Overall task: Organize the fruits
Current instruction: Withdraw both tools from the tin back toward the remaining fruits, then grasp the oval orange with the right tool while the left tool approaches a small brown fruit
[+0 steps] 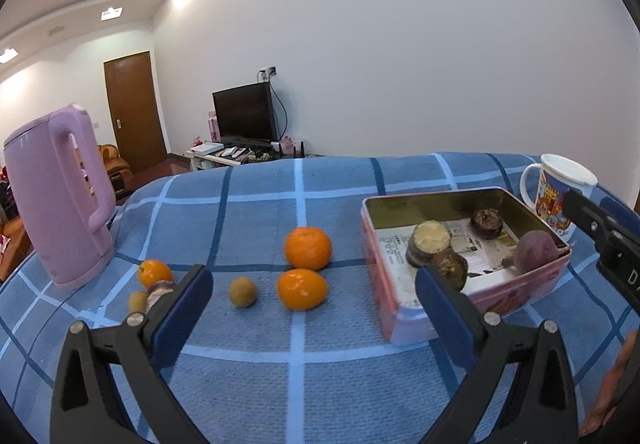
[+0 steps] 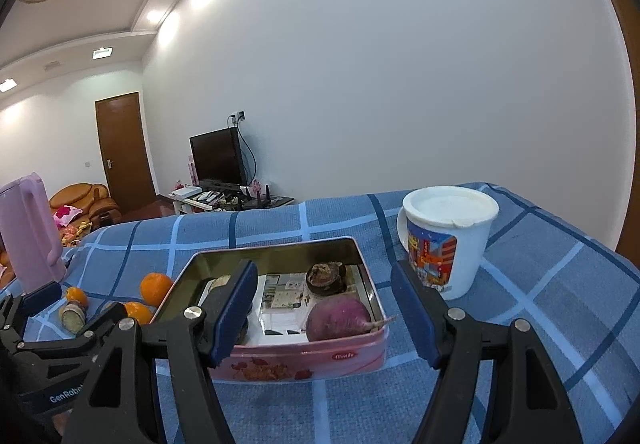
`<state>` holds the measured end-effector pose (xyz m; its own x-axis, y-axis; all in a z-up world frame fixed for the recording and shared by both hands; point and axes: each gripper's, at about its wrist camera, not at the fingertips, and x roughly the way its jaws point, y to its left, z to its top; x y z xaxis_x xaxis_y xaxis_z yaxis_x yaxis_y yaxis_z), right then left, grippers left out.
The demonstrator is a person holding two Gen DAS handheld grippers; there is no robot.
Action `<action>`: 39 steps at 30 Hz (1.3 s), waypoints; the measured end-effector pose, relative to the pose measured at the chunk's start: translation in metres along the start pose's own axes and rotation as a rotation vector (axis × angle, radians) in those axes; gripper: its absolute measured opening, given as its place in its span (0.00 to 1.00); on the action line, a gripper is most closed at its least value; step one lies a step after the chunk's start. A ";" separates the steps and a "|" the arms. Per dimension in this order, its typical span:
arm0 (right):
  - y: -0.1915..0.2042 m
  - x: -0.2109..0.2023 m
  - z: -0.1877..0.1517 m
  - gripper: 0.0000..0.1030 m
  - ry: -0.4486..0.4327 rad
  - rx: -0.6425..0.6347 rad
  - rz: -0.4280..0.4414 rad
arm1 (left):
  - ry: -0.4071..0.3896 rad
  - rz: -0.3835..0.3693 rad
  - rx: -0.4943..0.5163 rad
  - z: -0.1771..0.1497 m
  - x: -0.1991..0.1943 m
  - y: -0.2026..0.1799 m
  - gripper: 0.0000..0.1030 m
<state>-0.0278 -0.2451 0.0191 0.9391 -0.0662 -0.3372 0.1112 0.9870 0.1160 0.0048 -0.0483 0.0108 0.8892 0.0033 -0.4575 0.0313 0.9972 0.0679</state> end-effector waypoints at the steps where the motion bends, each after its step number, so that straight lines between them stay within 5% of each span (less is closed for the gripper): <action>1: 0.001 -0.001 -0.001 0.69 0.004 0.002 -0.002 | 0.001 0.001 -0.001 0.000 0.000 0.002 1.00; 39: 0.125 0.012 -0.018 0.69 0.114 -0.039 0.155 | 0.070 0.092 -0.015 -0.010 0.015 0.093 1.00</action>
<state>-0.0088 -0.1193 0.0128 0.9008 0.1016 -0.4221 -0.0463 0.9892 0.1393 0.0164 0.0453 0.0011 0.8538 0.0991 -0.5111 -0.0561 0.9935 0.0989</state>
